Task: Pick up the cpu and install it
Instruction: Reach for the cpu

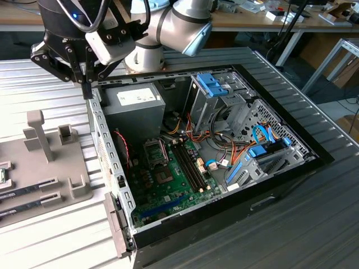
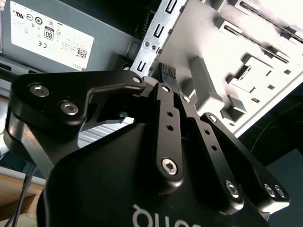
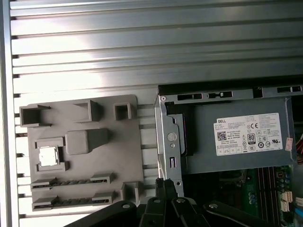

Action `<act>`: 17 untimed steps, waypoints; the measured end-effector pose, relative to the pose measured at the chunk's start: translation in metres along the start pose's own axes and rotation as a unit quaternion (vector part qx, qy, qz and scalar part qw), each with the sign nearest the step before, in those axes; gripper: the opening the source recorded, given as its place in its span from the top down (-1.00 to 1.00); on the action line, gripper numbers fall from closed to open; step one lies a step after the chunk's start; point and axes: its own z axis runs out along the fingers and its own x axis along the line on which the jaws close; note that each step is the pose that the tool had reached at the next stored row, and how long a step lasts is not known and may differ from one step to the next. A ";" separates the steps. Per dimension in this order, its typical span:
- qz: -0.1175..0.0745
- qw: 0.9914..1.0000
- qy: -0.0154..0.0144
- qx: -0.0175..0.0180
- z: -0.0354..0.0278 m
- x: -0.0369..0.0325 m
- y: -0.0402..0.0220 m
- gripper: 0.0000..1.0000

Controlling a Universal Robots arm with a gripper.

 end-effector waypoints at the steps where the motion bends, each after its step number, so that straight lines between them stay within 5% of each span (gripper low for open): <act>1: 0.000 1.000 0.000 0.000 0.0000 0.0004 0.0000 0.79; 17: 0.000 1.000 0.000 0.000 0.0000 0.0111 -0.0009 0.79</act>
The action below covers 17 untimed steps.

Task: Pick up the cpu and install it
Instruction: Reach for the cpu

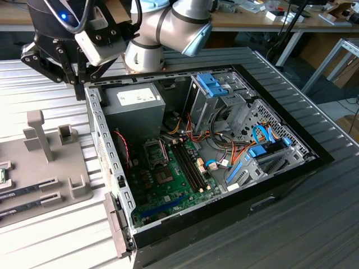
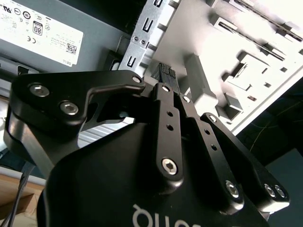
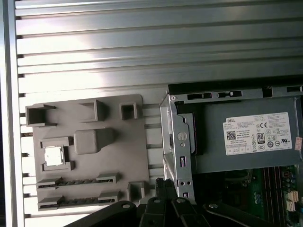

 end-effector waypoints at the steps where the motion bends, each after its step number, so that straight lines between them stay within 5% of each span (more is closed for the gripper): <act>1: 0.000 1.000 0.000 0.000 0.0000 0.0005 0.0000 0.79; 17: 0.000 1.000 0.000 0.000 0.0000 0.0119 -0.0009 0.79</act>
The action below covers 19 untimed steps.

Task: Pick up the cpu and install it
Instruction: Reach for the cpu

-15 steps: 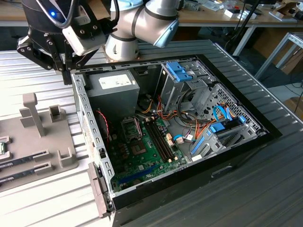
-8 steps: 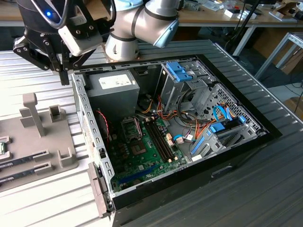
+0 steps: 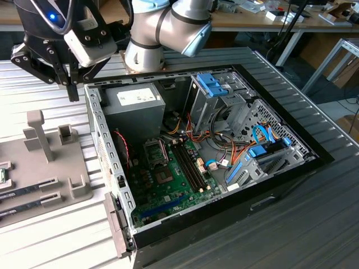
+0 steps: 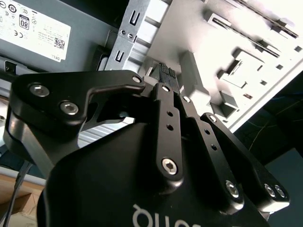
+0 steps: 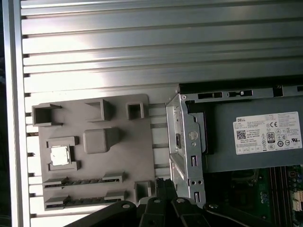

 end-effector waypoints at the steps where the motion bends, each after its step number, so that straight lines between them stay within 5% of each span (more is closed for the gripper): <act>1: 0.000 1.000 0.000 0.000 0.0000 0.0008 -0.0001 0.79; 19: 0.000 1.000 0.000 0.000 -0.0002 0.0129 -0.0010 0.79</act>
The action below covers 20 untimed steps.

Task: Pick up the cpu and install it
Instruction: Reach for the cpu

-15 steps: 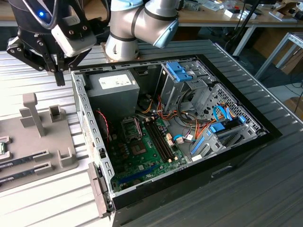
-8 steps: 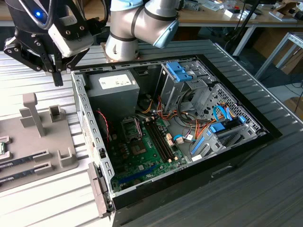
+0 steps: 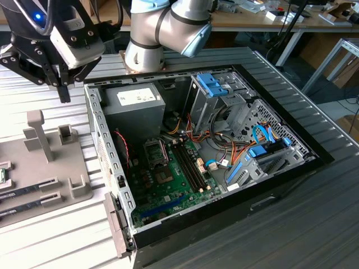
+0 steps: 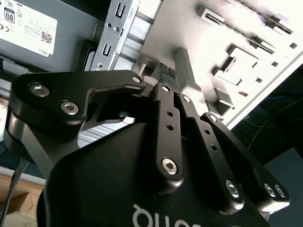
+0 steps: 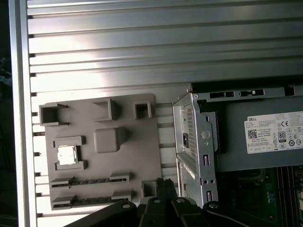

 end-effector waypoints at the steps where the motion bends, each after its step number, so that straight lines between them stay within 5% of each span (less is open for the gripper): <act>1: 0.000 1.000 0.000 0.000 0.0000 0.0006 0.0000 0.79; 20: 0.000 1.000 0.000 0.000 -0.0002 0.0126 -0.0010 0.79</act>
